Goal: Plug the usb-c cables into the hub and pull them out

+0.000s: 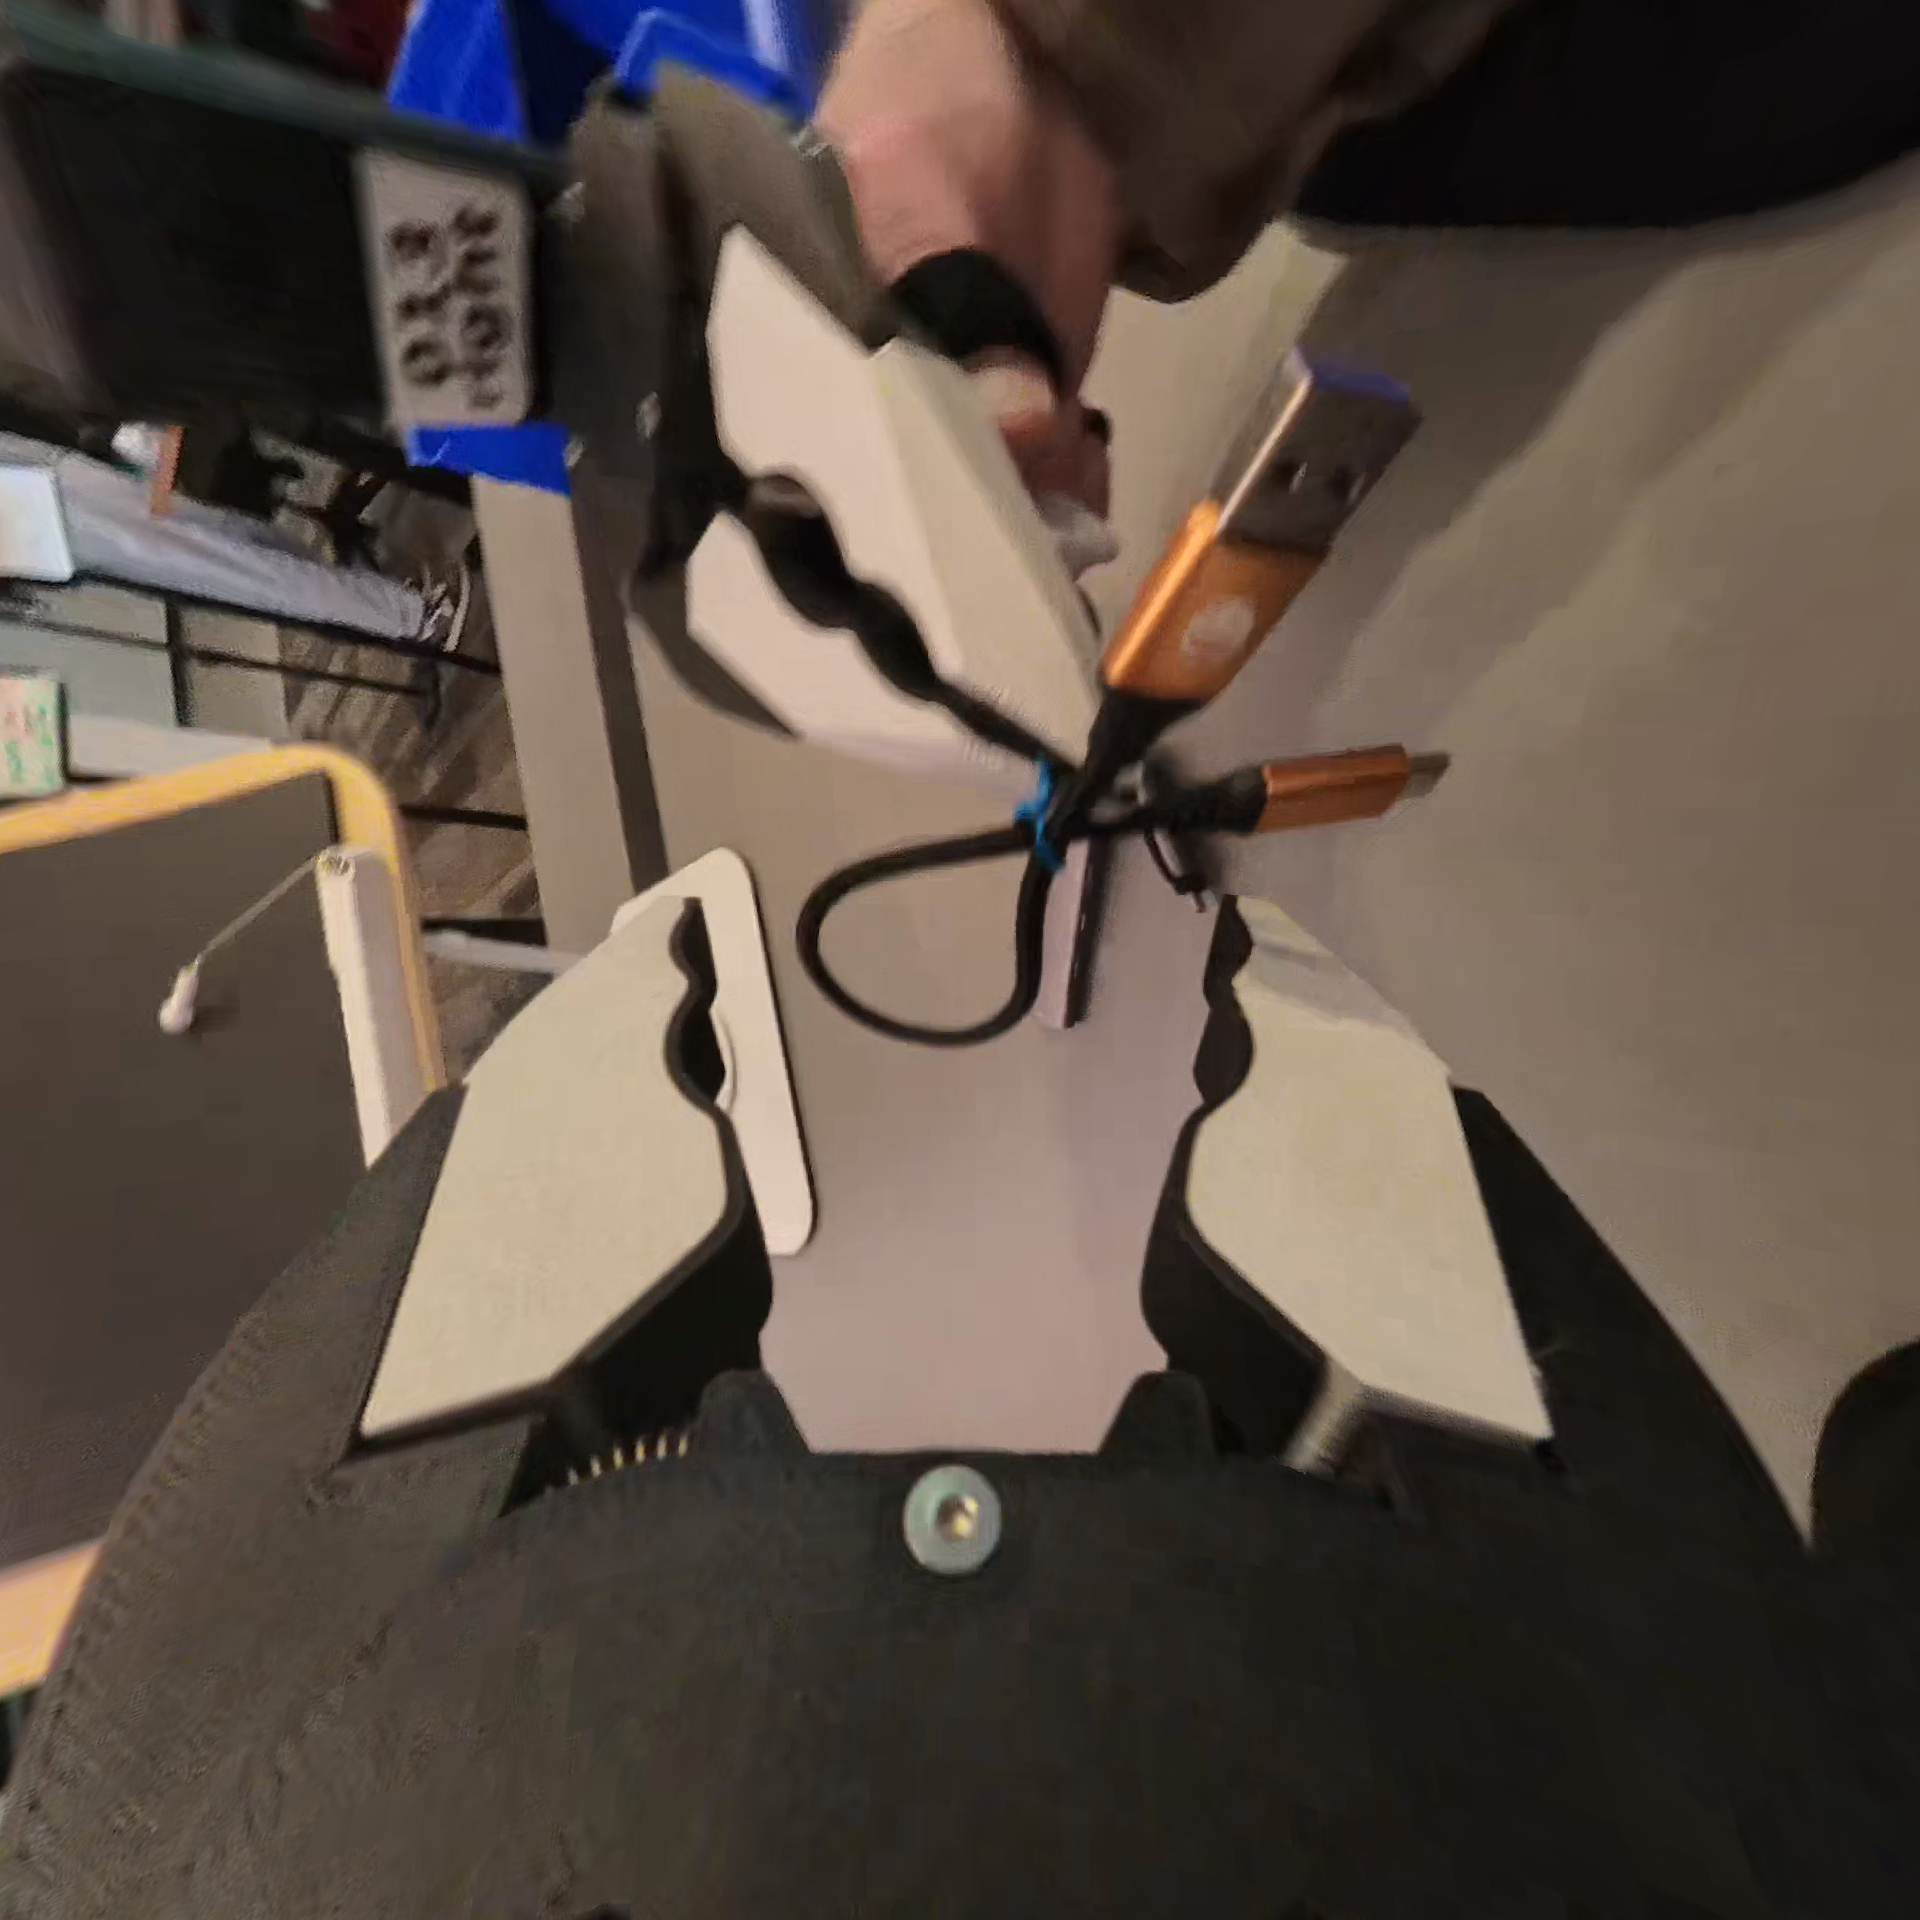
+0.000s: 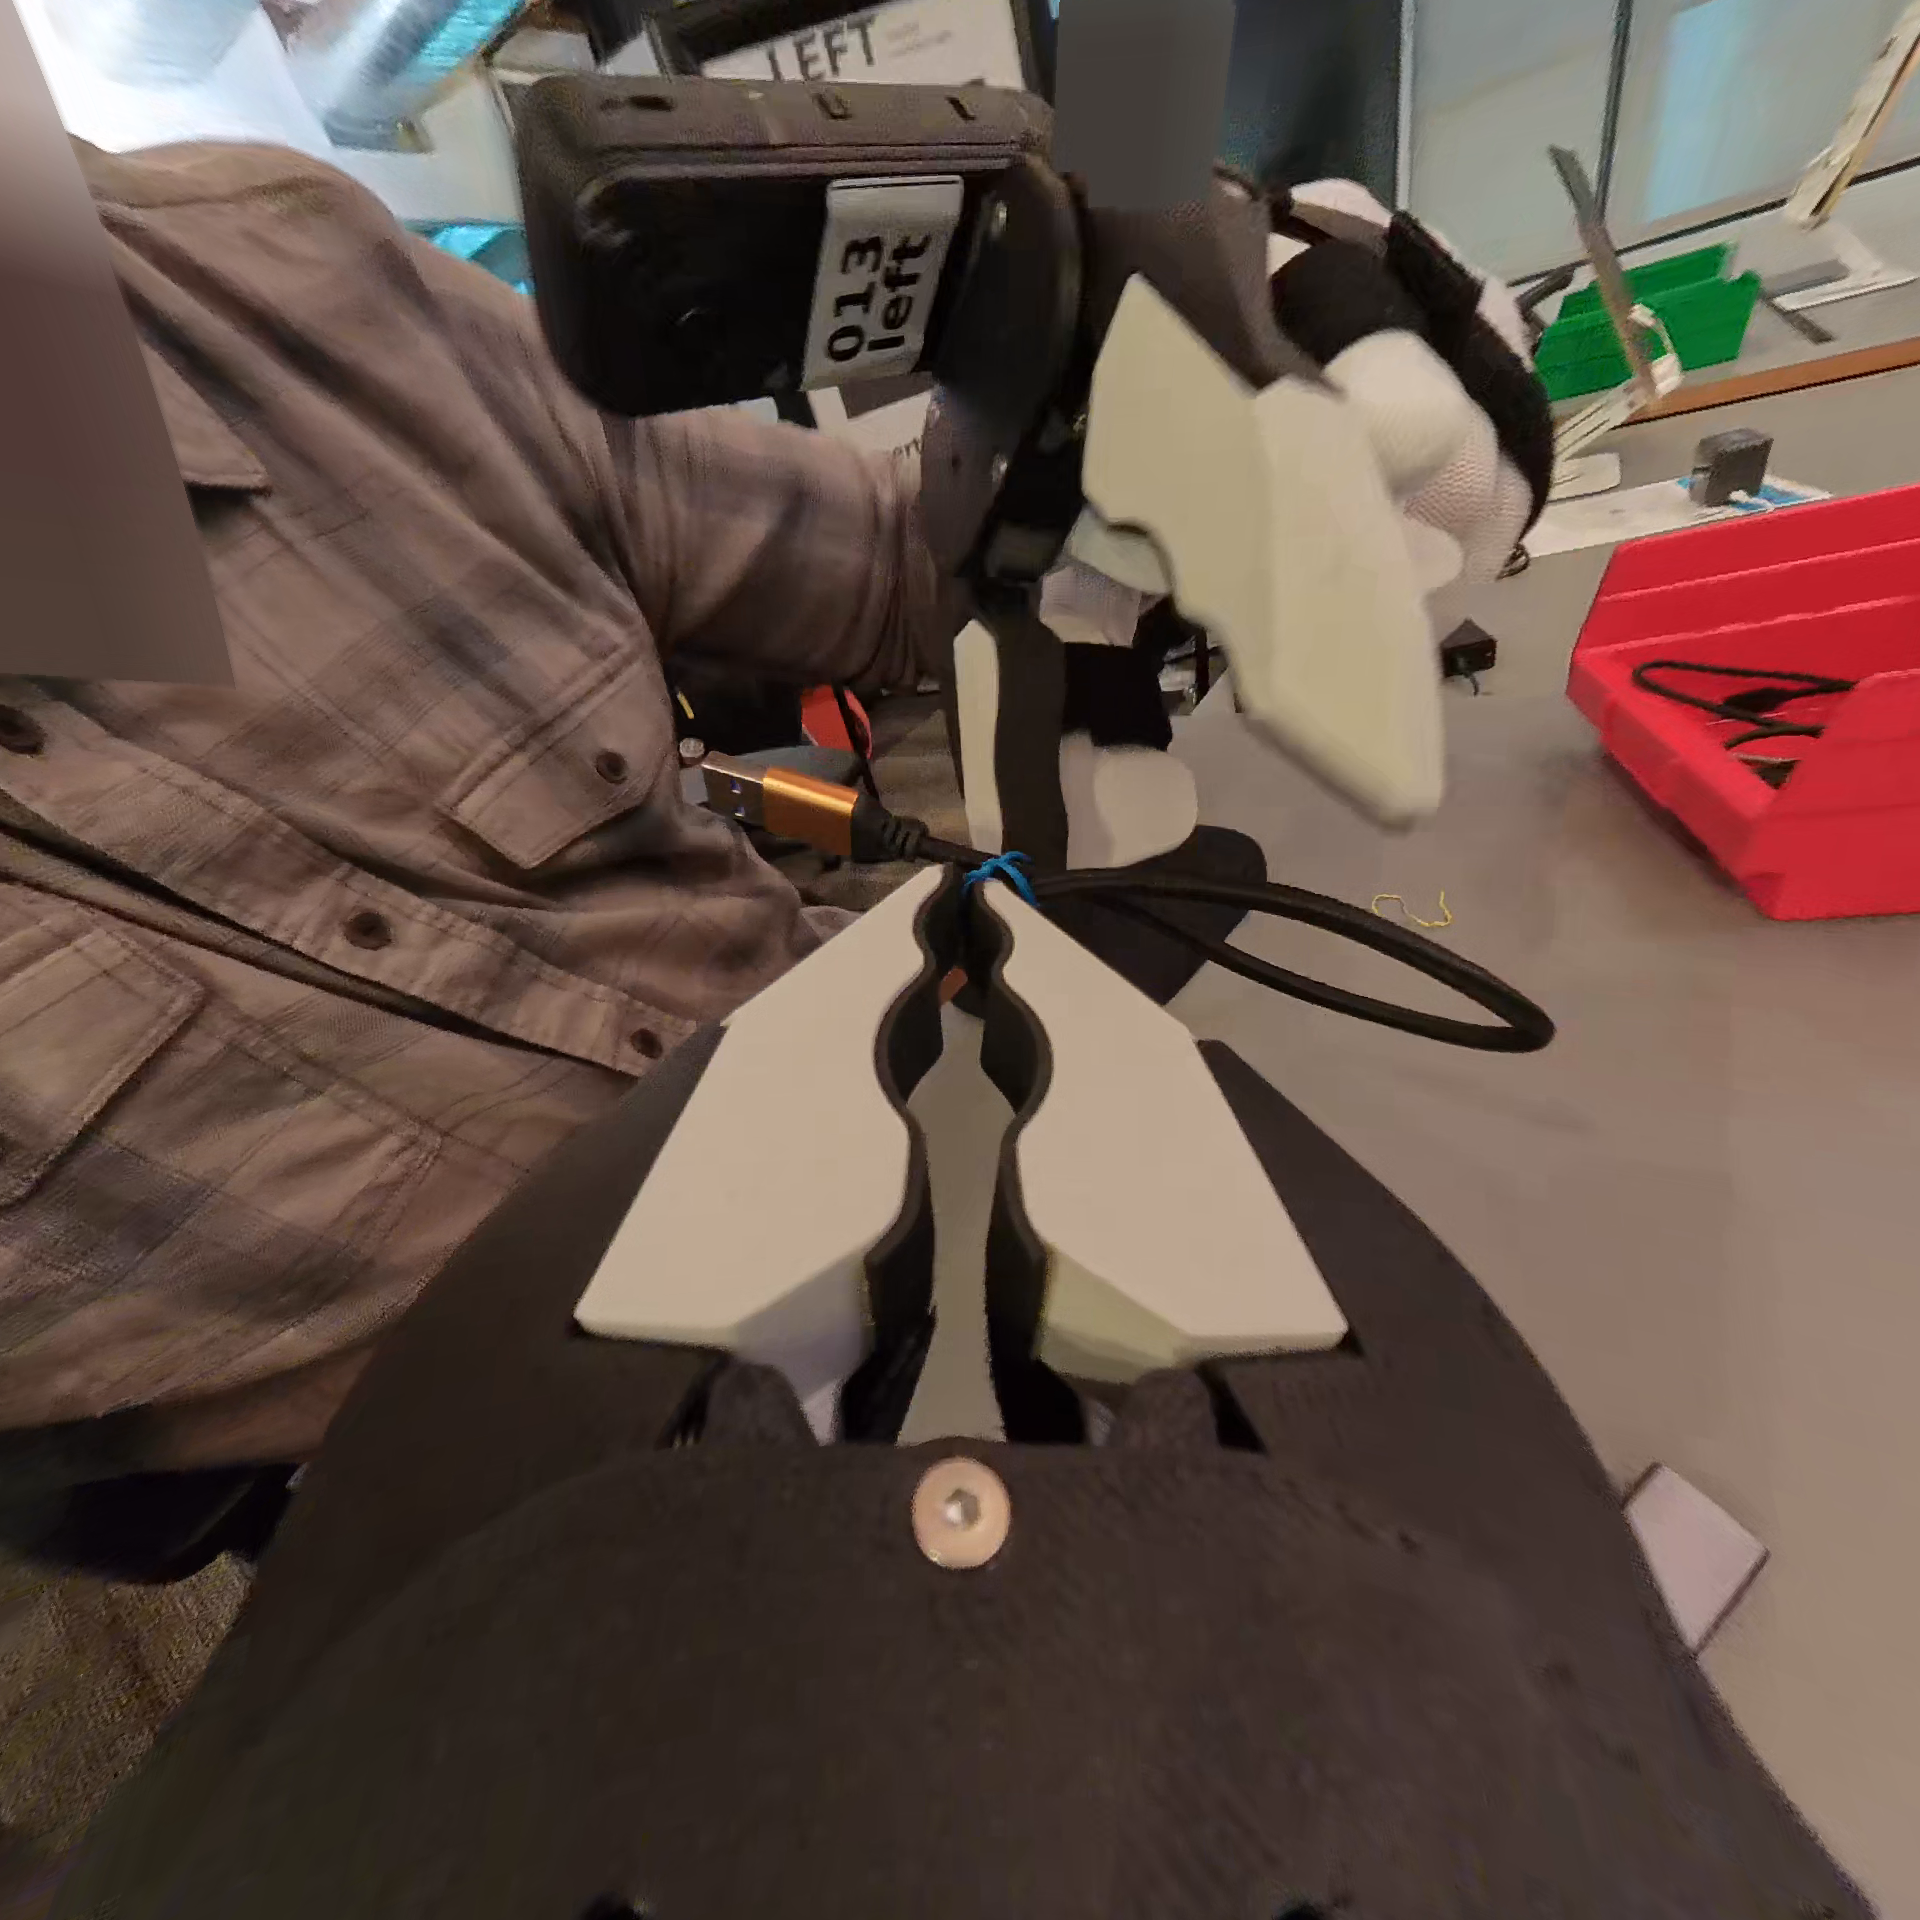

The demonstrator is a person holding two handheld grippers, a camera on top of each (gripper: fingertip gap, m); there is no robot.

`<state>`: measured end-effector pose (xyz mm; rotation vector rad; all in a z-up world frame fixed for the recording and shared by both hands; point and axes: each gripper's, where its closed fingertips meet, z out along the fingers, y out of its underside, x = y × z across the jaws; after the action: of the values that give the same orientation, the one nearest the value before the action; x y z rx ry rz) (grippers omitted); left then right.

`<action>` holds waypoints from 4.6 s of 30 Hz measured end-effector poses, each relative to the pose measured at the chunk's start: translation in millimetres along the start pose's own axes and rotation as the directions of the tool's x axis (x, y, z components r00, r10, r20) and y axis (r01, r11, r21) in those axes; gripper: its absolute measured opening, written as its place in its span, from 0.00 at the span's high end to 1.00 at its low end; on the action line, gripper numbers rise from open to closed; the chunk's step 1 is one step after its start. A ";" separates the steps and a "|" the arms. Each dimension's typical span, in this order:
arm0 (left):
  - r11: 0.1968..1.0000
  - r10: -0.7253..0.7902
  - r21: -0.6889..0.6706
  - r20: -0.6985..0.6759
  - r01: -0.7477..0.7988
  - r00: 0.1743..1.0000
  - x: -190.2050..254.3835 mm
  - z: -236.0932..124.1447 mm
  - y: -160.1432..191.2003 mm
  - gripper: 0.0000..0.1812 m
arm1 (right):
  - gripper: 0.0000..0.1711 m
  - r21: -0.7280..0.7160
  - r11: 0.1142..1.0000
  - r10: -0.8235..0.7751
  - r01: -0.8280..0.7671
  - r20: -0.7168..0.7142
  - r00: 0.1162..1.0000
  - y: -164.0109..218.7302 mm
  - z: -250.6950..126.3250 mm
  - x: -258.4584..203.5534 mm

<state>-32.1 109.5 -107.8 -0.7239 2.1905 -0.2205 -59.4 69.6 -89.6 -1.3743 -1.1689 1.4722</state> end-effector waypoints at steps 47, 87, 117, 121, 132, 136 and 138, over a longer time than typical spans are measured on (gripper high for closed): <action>0.099 -0.809 0.453 -0.481 0.886 0.337 16.8 -42.0 -26.3 0.62 | 1.00 -0.476 0.848 -0.450 0.232 -0.415 0.791 18.3 -22.2 33.1; 0.242 -0.796 0.017 -0.569 0.970 0.208 51.3 12.8 -26.3 0.95 | 1.00 -0.765 0.574 -0.781 0.293 -0.404 0.476 9.4 -30.7 34.5; 0.994 0.106 -0.048 0.172 -0.099 0.979 -15.2 -26.2 -22.3 0.59 | 1.00 -0.426 0.874 -0.357 0.231 -0.243 0.902 23.0 -12.2 8.1; 0.961 0.250 -0.146 0.100 -0.234 0.963 -8.0 -7.2 -2.3 0.60 | 1.00 -0.319 0.920 -0.295 0.227 -0.184 0.938 13.2 -4.6 -1.0; 0.957 -0.232 0.139 -0.154 0.253 0.960 36.5 30.6 -20.3 1.00 | 1.00 -0.084 0.976 -0.211 0.201 -0.136 0.968 -12.4 -9.1 -16.9; 0.851 -0.397 0.154 -0.439 0.503 0.806 62.5 19.2 -34.3 1.00 | 1.00 -0.154 0.971 -0.217 0.185 -0.232 0.948 -5.6 -20.8 -3.5; 0.767 -0.453 0.151 -0.560 0.624 0.693 70.6 10.2 -47.3 0.99 | 1.00 -0.301 0.926 -0.324 0.229 -0.318 0.891 4.2 -26.4 9.6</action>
<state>-40.8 31.6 -142.0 -1.2191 2.2404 -1.1854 -33.9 80.5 -95.8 -1.4988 -1.2793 0.8392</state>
